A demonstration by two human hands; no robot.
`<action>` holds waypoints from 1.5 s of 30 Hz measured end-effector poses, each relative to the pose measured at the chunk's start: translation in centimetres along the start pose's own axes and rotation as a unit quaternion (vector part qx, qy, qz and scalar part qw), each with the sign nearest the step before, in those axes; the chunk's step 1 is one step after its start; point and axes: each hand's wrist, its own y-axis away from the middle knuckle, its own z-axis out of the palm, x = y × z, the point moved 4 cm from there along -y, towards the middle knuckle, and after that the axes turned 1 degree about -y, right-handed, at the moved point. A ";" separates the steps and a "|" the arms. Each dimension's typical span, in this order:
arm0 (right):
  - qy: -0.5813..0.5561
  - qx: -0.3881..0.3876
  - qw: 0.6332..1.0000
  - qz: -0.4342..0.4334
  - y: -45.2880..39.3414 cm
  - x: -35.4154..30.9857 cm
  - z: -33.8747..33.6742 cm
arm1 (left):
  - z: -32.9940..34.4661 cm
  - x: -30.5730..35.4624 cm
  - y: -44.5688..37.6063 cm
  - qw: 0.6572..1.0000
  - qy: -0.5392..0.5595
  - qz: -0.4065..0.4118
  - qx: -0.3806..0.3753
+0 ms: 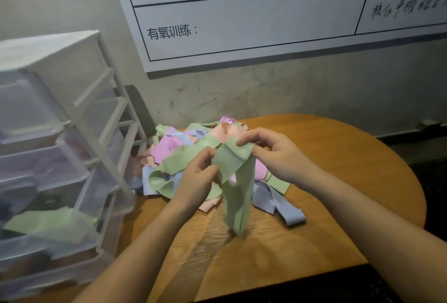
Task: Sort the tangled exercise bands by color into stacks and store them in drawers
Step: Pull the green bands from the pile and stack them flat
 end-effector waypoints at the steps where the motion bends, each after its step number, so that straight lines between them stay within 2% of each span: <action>1: -0.003 0.006 1.000 -0.002 0.0 -0.2 0.0 | -0.1 0.2 0.2 1.000 0.018 0.004 0.000; 4: -0.017 0.016 1.000 -0.002 -0.3 -0.3 -0.1 | 0.0 0.8 0.5 0.998 0.056 -0.001 -0.017; 10: -0.066 0.035 0.997 -0.008 -0.2 -0.2 0.2 | 0.4 1.7 1.1 0.995 0.097 -0.034 -0.004; 12: -0.065 0.035 0.997 -0.008 -0.1 -0.1 0.5 | 0.3 2.0 1.2 0.992 0.118 -0.031 0.013; 14: -0.053 0.035 0.998 -0.012 -0.1 0.1 0.8 | 0.1 2.4 1.2 0.995 0.087 0.009 0.054; 17: -0.088 0.024 0.996 0.024 0.2 0.5 1.5 | -0.1 2.9 1.1 0.995 0.058 0.042 0.076; 22: -0.161 -0.007 0.983 0.089 0.8 1.3 2.8 | 0.2 2.7 1.1 0.993 0.105 -0.011 0.056; 28: -0.204 0.025 0.977 0.059 1.3 1.7 2.9 | 0.6 2.0 0.8 0.986 0.107 -0.051 0.120; 31: -0.134 0.003 0.991 0.009 1.5 1.5 3.0 | 0.9 2.0 0.8 0.987 0.105 -0.041 0.116; 34: -0.113 0.034 0.993 -0.015 1.3 1.3 2.9 | 1.1 1.9 0.6 0.988 0.111 -0.042 0.102; 38: -0.162 0.060 0.985 -0.002 0.9 1.5 2.8 | 1.7 1.7 0.8 0.980 0.168 -0.050 0.093; 42: -0.191 0.060 0.979 0.031 0.6 2.1 3.2 | 2.6 0.9 1.1 0.949 0.289 -0.075 0.097; 45: -0.193 0.098 0.976 0.031 0.5 2.7 2.8 | 2.6 0.3 1.1 0.949 0.291 -0.082 0.088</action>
